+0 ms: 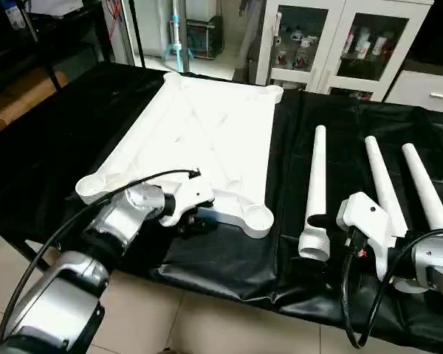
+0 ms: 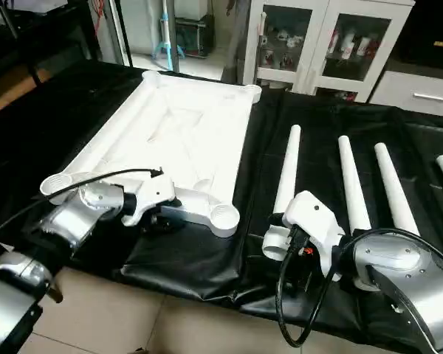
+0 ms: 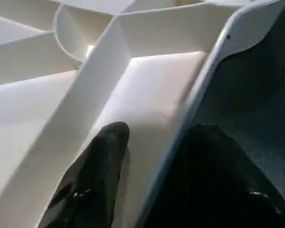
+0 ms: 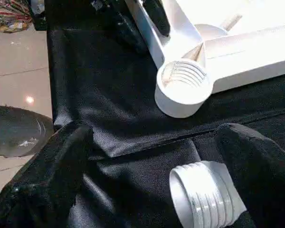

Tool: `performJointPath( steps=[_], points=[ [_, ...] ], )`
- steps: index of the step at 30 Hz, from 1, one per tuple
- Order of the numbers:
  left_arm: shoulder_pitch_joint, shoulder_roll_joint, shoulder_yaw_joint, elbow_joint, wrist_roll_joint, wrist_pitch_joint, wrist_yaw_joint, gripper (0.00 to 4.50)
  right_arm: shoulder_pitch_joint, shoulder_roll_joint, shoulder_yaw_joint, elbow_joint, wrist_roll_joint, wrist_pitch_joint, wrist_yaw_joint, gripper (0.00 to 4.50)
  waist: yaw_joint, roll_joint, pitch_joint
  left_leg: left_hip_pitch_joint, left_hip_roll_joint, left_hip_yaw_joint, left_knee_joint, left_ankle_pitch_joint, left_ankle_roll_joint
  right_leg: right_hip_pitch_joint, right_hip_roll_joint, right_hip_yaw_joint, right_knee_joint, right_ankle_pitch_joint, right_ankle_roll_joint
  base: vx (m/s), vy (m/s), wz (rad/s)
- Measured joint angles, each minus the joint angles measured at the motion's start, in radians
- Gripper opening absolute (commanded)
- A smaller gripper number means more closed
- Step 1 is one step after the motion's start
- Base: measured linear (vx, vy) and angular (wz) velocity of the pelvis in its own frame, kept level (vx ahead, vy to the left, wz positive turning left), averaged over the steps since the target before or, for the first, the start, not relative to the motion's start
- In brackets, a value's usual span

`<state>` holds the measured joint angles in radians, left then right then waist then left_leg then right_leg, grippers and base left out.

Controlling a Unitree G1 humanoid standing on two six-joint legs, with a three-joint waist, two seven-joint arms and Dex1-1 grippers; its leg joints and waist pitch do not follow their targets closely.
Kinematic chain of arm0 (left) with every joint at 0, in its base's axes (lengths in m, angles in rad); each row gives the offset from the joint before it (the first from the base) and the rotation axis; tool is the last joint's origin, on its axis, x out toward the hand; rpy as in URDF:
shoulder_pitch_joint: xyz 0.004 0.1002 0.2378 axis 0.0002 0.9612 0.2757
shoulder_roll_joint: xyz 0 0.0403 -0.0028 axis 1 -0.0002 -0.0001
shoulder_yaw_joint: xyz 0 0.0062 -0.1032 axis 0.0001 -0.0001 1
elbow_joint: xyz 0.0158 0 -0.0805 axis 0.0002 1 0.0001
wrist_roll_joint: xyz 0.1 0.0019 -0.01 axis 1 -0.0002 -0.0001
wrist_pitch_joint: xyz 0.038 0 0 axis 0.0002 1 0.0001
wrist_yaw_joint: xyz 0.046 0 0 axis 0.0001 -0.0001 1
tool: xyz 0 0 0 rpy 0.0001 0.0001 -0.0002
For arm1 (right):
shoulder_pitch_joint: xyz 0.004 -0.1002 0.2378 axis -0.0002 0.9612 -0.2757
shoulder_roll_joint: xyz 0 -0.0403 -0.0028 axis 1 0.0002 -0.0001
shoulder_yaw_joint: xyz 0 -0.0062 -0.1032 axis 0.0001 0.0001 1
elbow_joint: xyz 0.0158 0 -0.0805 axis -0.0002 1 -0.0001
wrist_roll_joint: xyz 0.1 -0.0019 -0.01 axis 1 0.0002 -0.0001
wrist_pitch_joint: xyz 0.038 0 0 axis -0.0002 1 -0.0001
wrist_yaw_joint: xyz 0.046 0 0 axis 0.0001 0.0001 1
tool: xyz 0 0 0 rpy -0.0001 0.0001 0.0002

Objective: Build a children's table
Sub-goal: Move to table

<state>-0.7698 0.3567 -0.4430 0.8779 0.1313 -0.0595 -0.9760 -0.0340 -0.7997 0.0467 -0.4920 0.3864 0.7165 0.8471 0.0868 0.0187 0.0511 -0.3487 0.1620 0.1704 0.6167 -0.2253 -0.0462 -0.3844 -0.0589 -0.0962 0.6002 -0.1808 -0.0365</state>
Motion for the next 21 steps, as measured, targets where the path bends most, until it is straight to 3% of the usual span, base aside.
performJointPath(
  steps=[8, 14, 21],
  points=[
    [-0.056, -0.012, -0.025, 0.081, 0.039, -0.025, -0.066, 1.61, 0.008, -0.001, 0.000, -0.017, 0.001, 0.000, -0.002, 4.50, 0.000, 0.009, -0.004, 0.000, 0.000, 0.000, 0.000, 0.000, 0.000, 0.000, 0.000, 0.000, 0.000, 0.000, 0.000, 0.000, 0.000, 0.00],
    [-0.057, -0.024, -0.014, 0.082, 0.039, 0.014, -0.068, 1.07, 0.008, 0.006, 0.001, -0.017, 0.000, 0.001, -0.020, 4.50, -0.002, 0.012, -0.006, 0.000, 0.000, 0.000, 0.000, 0.000, 0.000, 0.000, 0.000, 0.000, 0.000, 0.000, 0.000, 0.000, 0.000, 0.00],
    [0.012, -0.025, 0.039, -0.038, 0.011, 0.137, -0.026, 0.78, 0.000, 0.031, 0.009, -0.011, -0.009, 0.000, -0.043, 4.50, -0.022, 0.013, -0.007, 0.001, 0.000, 0.000, 0.000, 0.000, 0.001, 0.000, 0.000, 0.000, 0.000, -0.002, 0.003, 0.000, 0.000, 0.00]
  ],
)
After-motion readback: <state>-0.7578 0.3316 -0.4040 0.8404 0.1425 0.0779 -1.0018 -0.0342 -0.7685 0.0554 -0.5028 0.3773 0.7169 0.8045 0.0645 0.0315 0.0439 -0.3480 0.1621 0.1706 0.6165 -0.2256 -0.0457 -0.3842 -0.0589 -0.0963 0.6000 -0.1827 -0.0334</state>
